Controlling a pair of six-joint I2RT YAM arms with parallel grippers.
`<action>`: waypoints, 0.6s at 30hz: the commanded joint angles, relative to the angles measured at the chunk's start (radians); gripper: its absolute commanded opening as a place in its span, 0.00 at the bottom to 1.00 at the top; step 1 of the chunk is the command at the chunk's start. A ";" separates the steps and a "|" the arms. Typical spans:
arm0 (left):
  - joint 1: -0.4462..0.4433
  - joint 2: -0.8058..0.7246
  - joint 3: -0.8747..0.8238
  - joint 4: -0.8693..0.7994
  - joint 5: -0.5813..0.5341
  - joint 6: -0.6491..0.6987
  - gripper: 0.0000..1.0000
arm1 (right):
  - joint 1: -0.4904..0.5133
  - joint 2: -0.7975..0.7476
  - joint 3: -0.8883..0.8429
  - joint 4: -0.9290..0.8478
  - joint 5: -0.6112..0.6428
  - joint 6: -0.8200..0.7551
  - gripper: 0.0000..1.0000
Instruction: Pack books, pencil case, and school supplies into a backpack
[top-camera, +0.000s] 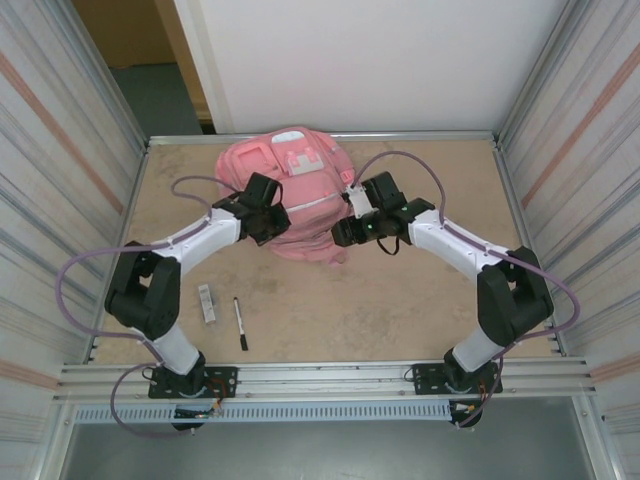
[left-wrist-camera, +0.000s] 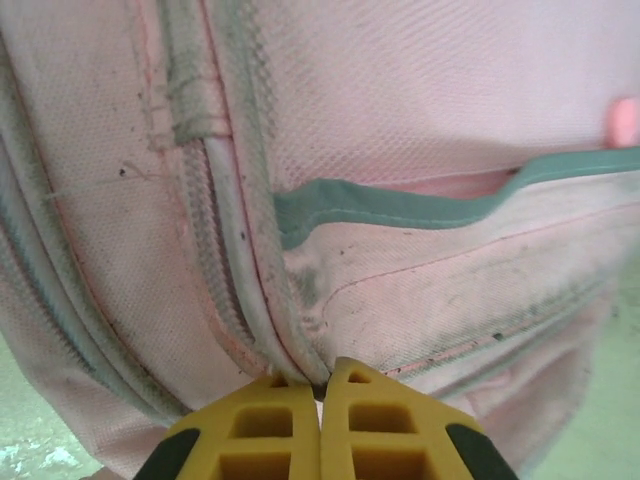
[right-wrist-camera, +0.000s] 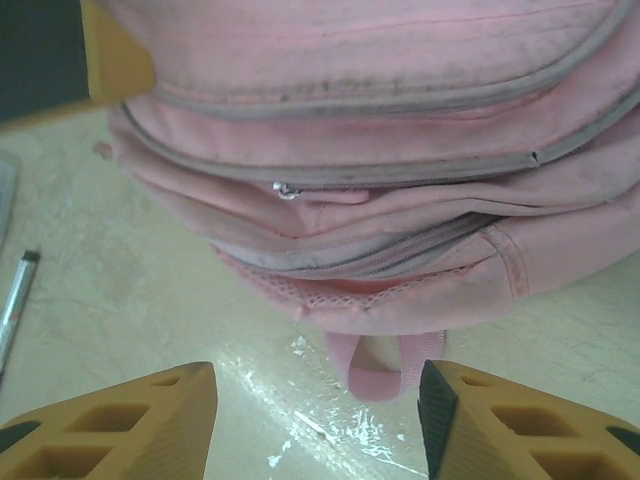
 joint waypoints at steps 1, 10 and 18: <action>0.022 -0.110 0.052 0.039 0.119 0.049 0.00 | 0.008 -0.112 -0.082 0.114 -0.061 -0.215 0.57; 0.078 -0.187 0.064 0.080 0.289 -0.056 0.00 | 0.009 -0.116 -0.212 0.368 -0.253 -0.499 0.63; 0.110 -0.228 0.034 0.084 0.395 -0.106 0.00 | 0.015 -0.021 -0.221 0.502 -0.183 -0.511 0.59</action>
